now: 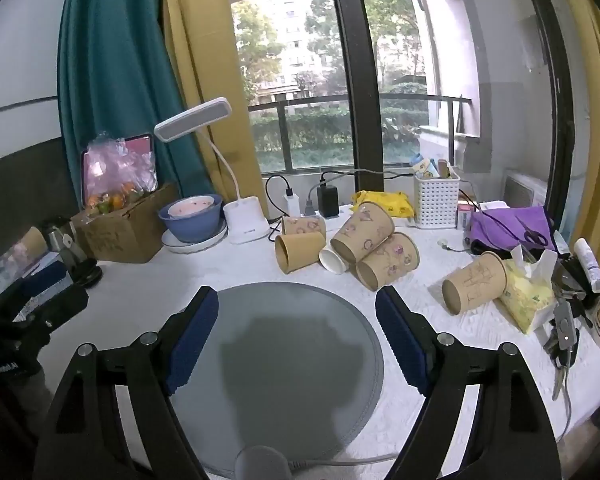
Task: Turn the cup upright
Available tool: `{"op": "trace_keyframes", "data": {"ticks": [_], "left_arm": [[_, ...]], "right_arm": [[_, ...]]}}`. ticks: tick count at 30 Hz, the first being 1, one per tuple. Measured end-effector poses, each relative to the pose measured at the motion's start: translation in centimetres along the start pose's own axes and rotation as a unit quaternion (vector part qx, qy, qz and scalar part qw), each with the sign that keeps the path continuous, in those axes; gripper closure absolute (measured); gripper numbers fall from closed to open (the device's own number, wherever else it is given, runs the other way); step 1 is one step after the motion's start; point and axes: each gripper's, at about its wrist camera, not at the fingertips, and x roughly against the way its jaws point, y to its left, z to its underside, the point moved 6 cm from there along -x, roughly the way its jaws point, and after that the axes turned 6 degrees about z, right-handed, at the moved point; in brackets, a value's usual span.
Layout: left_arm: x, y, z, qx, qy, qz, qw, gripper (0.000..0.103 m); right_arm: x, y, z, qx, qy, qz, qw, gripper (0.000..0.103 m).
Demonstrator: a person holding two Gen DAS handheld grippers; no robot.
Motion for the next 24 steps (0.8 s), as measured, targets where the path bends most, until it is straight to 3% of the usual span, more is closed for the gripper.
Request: {"op": "trace_keyframes", "data": {"ticks": [24], "left_arm": [[0.85,-0.8,0.06,-0.013,-0.014,-0.001,0.9998,0.006]], "right_arm": [[0.33,0.59,-0.71,0.001,-0.005,-0.001,1.0,0.019]]}}
